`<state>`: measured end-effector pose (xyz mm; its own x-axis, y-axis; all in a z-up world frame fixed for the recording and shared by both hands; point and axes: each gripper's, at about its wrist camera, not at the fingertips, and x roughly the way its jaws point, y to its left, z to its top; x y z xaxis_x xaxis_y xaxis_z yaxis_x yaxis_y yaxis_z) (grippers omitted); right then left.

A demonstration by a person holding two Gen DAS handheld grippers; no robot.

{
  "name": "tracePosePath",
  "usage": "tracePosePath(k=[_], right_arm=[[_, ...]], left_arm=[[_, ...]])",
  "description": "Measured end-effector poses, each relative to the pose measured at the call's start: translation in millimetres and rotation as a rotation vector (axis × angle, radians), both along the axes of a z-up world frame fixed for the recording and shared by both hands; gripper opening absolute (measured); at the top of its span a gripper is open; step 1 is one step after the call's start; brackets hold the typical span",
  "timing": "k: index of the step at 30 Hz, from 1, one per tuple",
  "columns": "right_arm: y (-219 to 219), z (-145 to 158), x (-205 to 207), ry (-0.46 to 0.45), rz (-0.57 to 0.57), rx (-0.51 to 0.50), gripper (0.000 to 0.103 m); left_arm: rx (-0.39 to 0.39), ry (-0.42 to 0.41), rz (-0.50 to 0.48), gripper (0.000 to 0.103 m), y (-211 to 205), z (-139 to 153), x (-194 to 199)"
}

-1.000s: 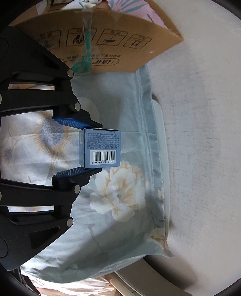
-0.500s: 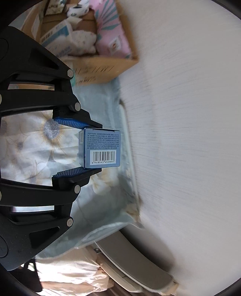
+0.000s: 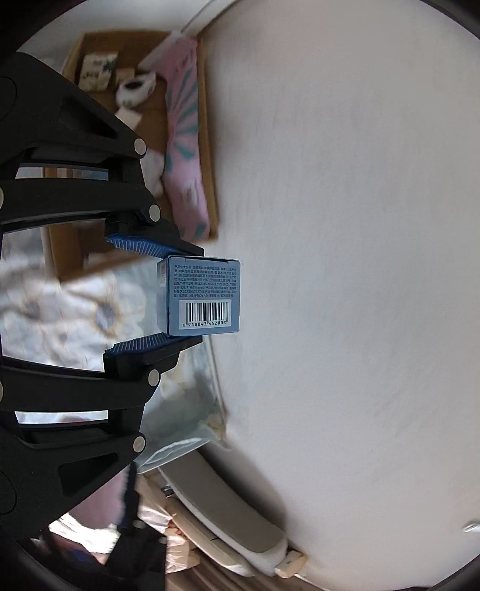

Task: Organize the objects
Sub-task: 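Carry the blue box and pink pad into the cardboard box and release both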

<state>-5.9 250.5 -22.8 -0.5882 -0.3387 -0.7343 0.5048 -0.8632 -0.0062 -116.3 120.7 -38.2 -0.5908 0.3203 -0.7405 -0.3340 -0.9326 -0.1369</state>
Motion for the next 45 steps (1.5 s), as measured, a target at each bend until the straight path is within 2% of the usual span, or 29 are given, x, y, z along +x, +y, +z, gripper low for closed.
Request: tracePosePath(k=[8, 13, 22, 24, 32, 37, 43, 45], right_arm=[[-46, 36, -37, 0.010, -0.045, -0.036, 0.038], [-76, 33, -76, -0.024, -0.083, -0.060, 0.038], [-134, -3, -133, -0.157, -0.198, -0.076, 0.038], [-145, -1, -130, -0.168, -0.211, -0.088, 0.038], [-162, -46, -145, -0.233, -0.305, -0.072, 0.038], [-165, -58, -148, -0.264, -0.342, -0.081, 0.038], [-171, -55, -151, -0.245, -0.359, -0.070, 0.038], [-174, -56, -154, -0.265, -0.354, -0.073, 0.039]], left_arm=[[-0.017, 0.019, 0.081, 0.035, -79, 17, -11], [-0.023, 0.010, 0.142, 0.035, -144, 24, -16], [-0.029, -0.045, 0.223, 0.035, -218, -12, -21], [-0.020, -0.065, 0.234, 0.035, -231, -22, -23], [-0.011, -0.132, 0.228, 0.035, -247, -70, -30], [-0.020, -0.139, 0.200, 0.035, -247, -71, -34], [-0.037, -0.117, 0.179, 0.035, -245, -68, -40], [-0.049, -0.116, 0.159, 0.035, -242, -67, -43]])
